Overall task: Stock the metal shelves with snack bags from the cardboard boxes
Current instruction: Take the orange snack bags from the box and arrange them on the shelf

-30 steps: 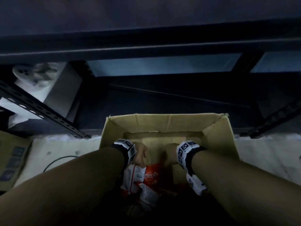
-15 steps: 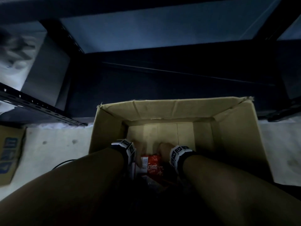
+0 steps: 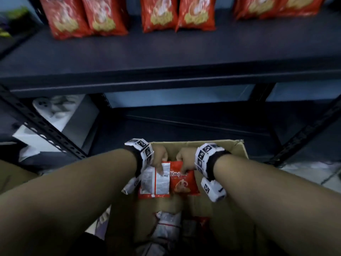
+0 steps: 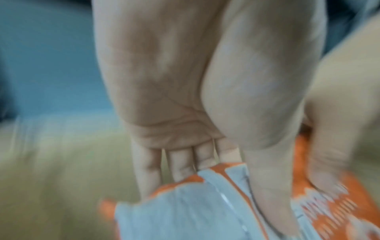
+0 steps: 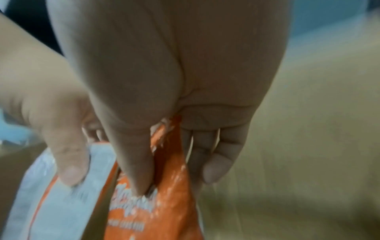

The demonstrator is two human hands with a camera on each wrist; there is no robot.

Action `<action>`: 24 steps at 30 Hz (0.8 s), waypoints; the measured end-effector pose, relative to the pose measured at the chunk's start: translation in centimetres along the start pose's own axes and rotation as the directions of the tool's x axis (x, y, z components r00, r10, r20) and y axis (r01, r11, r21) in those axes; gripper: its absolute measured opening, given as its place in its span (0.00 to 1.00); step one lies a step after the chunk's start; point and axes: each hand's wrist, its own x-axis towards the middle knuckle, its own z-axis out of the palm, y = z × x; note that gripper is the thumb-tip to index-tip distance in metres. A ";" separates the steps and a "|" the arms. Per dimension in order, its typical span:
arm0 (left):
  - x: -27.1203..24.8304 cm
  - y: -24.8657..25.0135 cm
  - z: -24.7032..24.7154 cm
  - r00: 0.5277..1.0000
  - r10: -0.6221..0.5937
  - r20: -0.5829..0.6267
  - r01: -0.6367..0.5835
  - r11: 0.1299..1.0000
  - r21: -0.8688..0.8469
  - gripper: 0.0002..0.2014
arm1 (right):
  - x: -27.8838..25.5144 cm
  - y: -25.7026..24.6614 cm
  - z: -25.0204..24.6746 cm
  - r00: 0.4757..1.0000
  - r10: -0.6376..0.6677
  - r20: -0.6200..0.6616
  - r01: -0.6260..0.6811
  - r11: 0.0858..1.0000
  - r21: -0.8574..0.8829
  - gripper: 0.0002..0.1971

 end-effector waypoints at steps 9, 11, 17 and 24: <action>-11.5 4.9 -8.3 0.960 0.101 -0.261 -0.048 0.978 0.202 0.12 | -11.2 -2.6 -12.4 0.956 -0.138 -0.257 0.104 0.984 -0.142 0.11; -14.0 5.7 -9.9 0.942 0.126 -0.311 -0.067 0.979 0.193 0.12 | -13.4 -2.9 -14.6 0.934 -0.165 -0.318 0.120 0.980 -0.156 0.13; -21.0 7.3 -14.3 0.837 0.196 -0.511 -0.172 0.981 0.093 0.10 | -19.0 -3.6 -19.8 0.828 -0.197 -0.525 0.209 0.977 -0.037 0.10; -23.6 6.8 -16.0 0.747 0.199 -0.634 -0.259 0.966 -0.002 0.08 | -21.8 -3.7 -23.1 0.726 -0.178 -0.664 0.272 0.961 0.041 0.08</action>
